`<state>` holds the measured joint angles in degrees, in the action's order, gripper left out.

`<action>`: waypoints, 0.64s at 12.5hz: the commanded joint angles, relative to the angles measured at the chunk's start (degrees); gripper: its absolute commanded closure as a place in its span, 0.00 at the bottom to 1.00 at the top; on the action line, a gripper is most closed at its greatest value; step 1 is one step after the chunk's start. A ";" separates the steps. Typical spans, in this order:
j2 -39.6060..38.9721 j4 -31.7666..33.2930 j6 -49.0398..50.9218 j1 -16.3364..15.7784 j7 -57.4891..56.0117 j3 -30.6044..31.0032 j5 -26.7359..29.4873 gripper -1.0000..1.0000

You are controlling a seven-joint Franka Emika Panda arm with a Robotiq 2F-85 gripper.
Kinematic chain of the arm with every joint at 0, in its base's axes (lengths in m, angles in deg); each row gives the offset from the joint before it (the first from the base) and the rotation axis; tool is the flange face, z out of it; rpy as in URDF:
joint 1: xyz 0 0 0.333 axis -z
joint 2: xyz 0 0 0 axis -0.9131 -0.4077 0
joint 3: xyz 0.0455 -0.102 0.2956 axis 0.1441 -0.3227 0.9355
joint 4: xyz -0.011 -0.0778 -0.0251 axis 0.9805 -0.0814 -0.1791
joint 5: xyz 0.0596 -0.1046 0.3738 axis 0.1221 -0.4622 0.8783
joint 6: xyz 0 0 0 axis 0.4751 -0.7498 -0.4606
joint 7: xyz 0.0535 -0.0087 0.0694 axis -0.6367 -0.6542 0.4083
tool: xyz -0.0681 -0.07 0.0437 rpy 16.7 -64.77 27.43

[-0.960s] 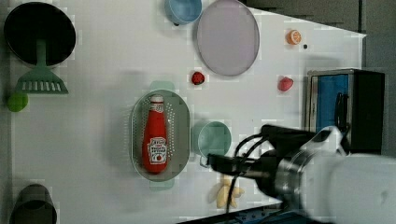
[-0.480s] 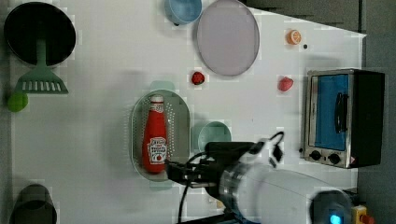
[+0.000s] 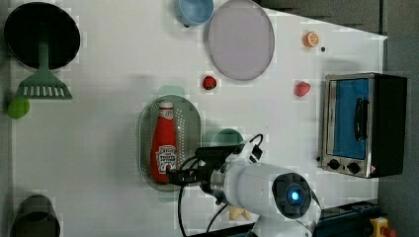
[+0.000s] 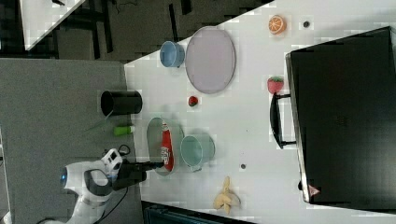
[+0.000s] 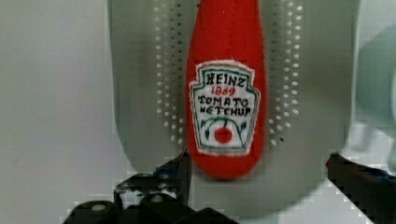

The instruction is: Pick ketchup from strainer and place it on the table

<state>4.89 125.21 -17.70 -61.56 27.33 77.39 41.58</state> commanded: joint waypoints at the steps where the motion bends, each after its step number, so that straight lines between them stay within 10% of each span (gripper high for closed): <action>1: -4.20 -2.15 -3.63 0.48 2.35 -0.29 -4.56 0.00; 8: -16.20 -5.29 -7.97 -1.30 10.42 -4.02 -15.77 0.00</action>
<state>-11.37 122.53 -25.48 -61.75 33.18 74.85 27.11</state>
